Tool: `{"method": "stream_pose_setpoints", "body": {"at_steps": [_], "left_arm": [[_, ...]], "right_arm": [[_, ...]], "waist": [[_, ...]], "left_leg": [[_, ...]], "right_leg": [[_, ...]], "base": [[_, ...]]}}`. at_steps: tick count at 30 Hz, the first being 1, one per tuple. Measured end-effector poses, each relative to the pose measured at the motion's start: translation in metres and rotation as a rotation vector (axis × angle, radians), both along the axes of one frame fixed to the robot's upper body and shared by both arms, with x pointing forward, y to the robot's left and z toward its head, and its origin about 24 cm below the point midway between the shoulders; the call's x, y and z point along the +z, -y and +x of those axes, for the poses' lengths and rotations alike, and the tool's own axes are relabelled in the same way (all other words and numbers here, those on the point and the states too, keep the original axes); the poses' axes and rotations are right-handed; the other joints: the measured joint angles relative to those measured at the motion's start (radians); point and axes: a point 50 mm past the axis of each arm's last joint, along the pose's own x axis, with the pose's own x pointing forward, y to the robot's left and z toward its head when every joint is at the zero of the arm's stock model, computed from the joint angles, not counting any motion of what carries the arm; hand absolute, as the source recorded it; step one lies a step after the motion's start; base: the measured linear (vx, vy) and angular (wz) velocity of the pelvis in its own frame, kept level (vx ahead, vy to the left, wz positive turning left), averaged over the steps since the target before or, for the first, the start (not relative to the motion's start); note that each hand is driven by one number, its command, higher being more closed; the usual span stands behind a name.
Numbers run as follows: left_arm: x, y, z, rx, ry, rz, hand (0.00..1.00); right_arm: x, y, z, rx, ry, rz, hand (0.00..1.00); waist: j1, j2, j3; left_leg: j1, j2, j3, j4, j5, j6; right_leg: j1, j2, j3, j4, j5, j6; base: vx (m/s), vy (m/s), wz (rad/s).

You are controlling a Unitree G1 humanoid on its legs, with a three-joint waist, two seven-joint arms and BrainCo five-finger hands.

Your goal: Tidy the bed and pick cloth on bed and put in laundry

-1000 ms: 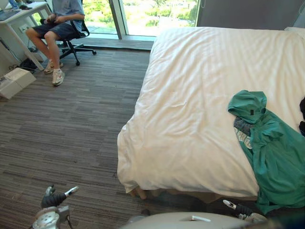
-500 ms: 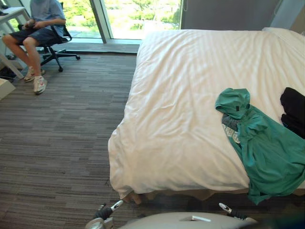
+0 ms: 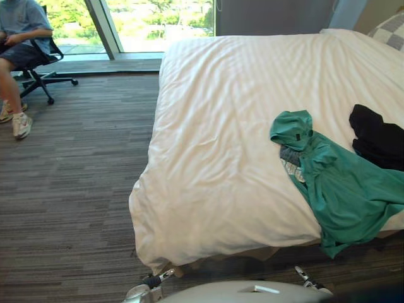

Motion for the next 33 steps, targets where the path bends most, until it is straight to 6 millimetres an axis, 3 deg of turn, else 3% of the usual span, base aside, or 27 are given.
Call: {"method": "stream_pose_setpoints", "body": {"at_steps": [3,5,6,8,13,17,18,20,21,22,23,24,25,26,27,29,33], "left_arm": [[0.000,0.000,0.001,0.001,0.001,-0.004,0.00],[0.000,0.000,0.002,0.010,-0.004,-0.017,0.00],[0.000,0.000,0.002,0.011,-0.004,-0.017,0.00],[0.001,-0.002,0.003,0.011,-0.010,-0.034,0.00],[0.003,-0.010,0.005,0.034,0.008,-0.045,0.00],[0.003,-0.018,-0.008,-0.003,0.002,-0.029,0.00],[0.003,-0.020,-0.013,-0.009,0.005,-0.022,0.00],[0.003,-0.023,-0.022,-0.039,-0.007,-0.011,0.00],[0.003,-0.024,-0.028,-0.038,-0.015,-0.011,0.00],[0.003,-0.023,-0.030,-0.042,-0.019,-0.010,0.00],[0.002,-0.020,-0.035,-0.067,-0.030,-0.012,0.00],[0.001,-0.019,-0.038,-0.070,-0.037,-0.015,0.00],[0.000,-0.016,-0.044,-0.068,-0.050,-0.023,0.00],[-0.001,-0.011,-0.049,-0.075,-0.065,-0.031,0.00],[-0.001,-0.010,-0.052,-0.072,-0.069,-0.031,0.00],[-0.002,-0.008,-0.058,-0.054,-0.066,-0.024,0.00],[-0.002,-0.003,-0.058,-0.049,-0.042,-0.009,0.00]], "right_arm": [[0.003,0.010,-0.005,-0.160,-0.029,-0.059,1.00],[0.013,0.036,-0.004,-0.323,-0.011,-0.172,1.00],[0.013,0.037,-0.003,-0.327,-0.010,-0.177,1.00],[0.038,0.089,0.007,-0.481,0.048,-0.334,1.00],[0.095,0.168,0.026,-0.662,0.207,-0.556,1.00],[0.162,0.221,0.060,-0.661,0.398,-0.753,1.00],[0.187,0.236,0.072,-0.617,0.474,-0.821,1.00],[0.232,0.251,0.099,-0.476,0.610,-0.946,1.00],[0.267,0.257,0.122,-0.341,0.736,-1.021,1.00],[0.286,0.257,0.134,-0.258,0.811,-1.054,1.00],[0.332,0.248,0.158,-0.026,1.017,-1.145,1.00],[0.350,0.237,0.168,0.083,1.133,-1.171,1.00],[0.374,0.214,0.182,0.244,1.298,-1.204,1.00],[0.395,0.179,0.191,0.432,1.478,-1.221,1.00],[0.399,0.161,0.193,0.509,1.553,-1.215,1.00],[0.390,0.102,0.198,0.704,1.786,-1.098,1.00],[0.336,0.004,0.210,0.989,1.974,-0.609,1.00]], "waist": [[-0.004,0.000,0.000],[-0.009,0.002,-0.001],[-0.009,0.002,-0.001],[-0.023,0.005,-0.003],[-0.039,0.003,-0.004],[-0.049,-0.005,-0.013],[-0.049,-0.006,-0.022],[-0.049,-0.006,-0.030],[-0.048,-0.006,-0.030],[-0.048,-0.006,-0.031],[-0.045,-0.002,-0.041],[-0.045,0.002,-0.050],[-0.045,0.002,-0.056],[-0.046,0.002,-0.055],[-0.045,-0.001,-0.056],[-0.044,-0.010,-0.058],[-0.032,-0.013,-0.051]], "left_leg": [[0.007,0.003,0.024,0.011,-0.014,-0.002],[0.008,0.006,0.042,0.037,-0.037,-0.003],[0.008,0.006,0.043,0.038,-0.038,-0.003],[0.005,0.006,0.066,0.052,-0.055,-0.002],[0.006,0.009,0.071,0.052,-0.060,-0.004],[-0.013,0.013,0.058,0.083,-0.082,0.001],[-0.019,0.013,0.048,0.086,-0.083,0.002],[-0.029,0.013,0.038,0.096,-0.086,0.004],[-0.031,0.012,0.035,0.101,-0.088,0.005],[-0.033,0.012,0.032,0.101,-0.088,0.005],[-0.048,0.011,0.018,0.105,-0.087,0.004],[-0.057,0.011,0.017,0.106,-0.086,0.003],[-0.068,0.012,0.019,0.108,-0.084,0.003],[-0.075,0.015,0.016,0.110,-0.080,0.003],[-0.078,0.016,0.012,0.110,-0.079,0.002],[-0.077,0.020,0.004,0.112,-0.078,0.002],[-0.078,0.014,-0.008,0.117,-0.075,0.006]], "right_leg": [[-0.001,0.004,0.019,0.000,0.000,0.000],[-0.002,0.005,0.042,0.001,0.000,0.000],[-0.002,0.005,0.043,0.001,0.000,0.000],[-0.016,0.007,0.068,0.005,0.000,0.000],[-0.017,0.011,0.069,0.006,-0.003,-0.004],[-0.016,0.011,0.066,0.007,-0.003,-0.004],[-0.015,0.010,0.062,0.008,-0.003,-0.004],[-0.016,0.007,0.054,0.012,-0.003,-0.004],[-0.016,0.005,0.053,0.015,-0.003,-0.005],[-0.016,0.005,0.052,0.015,-0.004,-0.005],[-0.027,0.003,0.040,0.020,-0.009,-0.013],[-0.037,0.003,0.040,0.025,-0.010,-0.014],[-0.050,0.004,0.040,0.029,-0.011,-0.014],[-0.055,0.005,0.040,0.030,-0.011,-0.013],[-0.055,0.006,0.038,0.030,-0.012,-0.012],[-0.052,0.009,0.032,0.030,-0.013,-0.013],[-0.039,0.000,0.016,0.029,-0.013,-0.013]], "base": [[0.00,0.000,-0.23],[0.01,0.007,-0.24],[0.01,0.010,-0.31],[0.01,0.008,-0.28],[0.01,0.000,-0.04],[0.00,-0.005,0.05],[0.00,-0.008,0.21],[-0.01,-0.009,0.16],[-0.02,-0.008,0.09],[-0.04,-0.017,0.17],[-0.04,-0.019,0.16],[-0.04,-0.022,0.12],[0.00,0.000,0.00],[-0.01,-0.035,0.04],[0.00,-0.044,0.10],[0.01,-0.028,0.11],[-0.01,0.003,0.09]]}}
